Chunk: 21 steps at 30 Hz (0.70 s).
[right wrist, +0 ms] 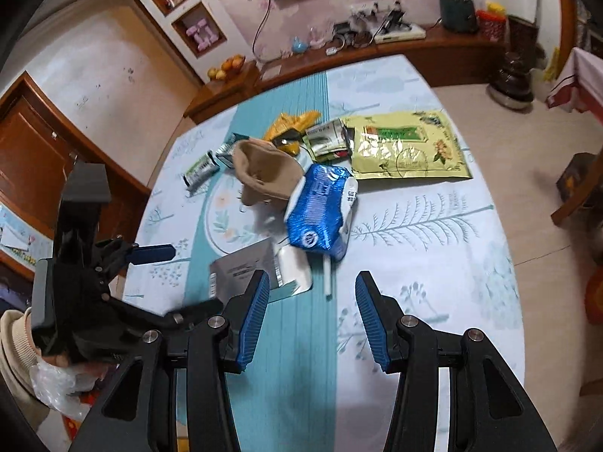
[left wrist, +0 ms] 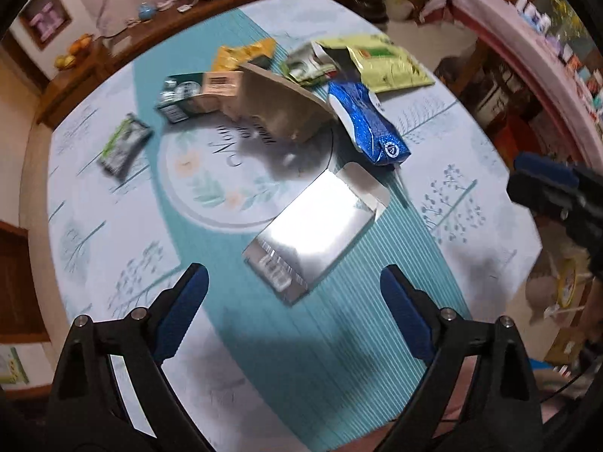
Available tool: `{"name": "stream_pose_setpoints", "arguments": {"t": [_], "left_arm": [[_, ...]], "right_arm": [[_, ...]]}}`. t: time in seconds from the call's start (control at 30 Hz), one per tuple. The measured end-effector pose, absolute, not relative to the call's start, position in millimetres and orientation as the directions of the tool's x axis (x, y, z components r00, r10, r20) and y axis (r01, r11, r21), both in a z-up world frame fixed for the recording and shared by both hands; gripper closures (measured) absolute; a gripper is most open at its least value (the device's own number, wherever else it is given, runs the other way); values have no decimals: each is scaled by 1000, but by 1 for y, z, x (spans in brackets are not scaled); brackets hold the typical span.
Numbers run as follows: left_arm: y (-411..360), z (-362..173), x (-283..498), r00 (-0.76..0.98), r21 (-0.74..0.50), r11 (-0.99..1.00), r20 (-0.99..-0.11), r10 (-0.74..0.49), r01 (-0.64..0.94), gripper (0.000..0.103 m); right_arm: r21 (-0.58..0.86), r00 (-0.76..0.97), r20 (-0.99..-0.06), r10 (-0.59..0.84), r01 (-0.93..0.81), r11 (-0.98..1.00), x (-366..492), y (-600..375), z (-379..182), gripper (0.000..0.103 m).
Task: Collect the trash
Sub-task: 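Grasp the silver box with the left tool while the right tool grasps the blue milk carton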
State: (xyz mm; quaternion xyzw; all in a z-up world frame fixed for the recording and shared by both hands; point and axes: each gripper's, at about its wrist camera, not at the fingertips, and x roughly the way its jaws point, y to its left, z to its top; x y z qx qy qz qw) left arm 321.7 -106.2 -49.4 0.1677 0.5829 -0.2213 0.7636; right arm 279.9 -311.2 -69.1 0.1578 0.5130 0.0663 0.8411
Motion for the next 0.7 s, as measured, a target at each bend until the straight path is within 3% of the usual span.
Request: {"name": "stream_pose_setpoints", "arguments": {"t": [0.2,0.43,0.5,0.63,0.7], "left_arm": [[-147,-89,329,214,93,758,-975,-62,645,12],[-164,-127,342,179,118,743,-984,-2,659,12],[-162,-135,349,162,105,768,-987,2,632,18],[-147,-139,365,115,13,844,-992,-58,537,33],[-136,-140,371,111,-6,880,-992,-67,476,37]], "right_arm": [[376,424,-847,319,54,925,309,-325,-96,55],[389,385,-854,349,27,921,327,-324,-112,55],[390,380,-854,355,16,921,332,-321,-114,55],[389,373,-855,360,2,921,346,-312,-117,39],[388,370,-858,357,9,922,356,-308,-119,37]]}}
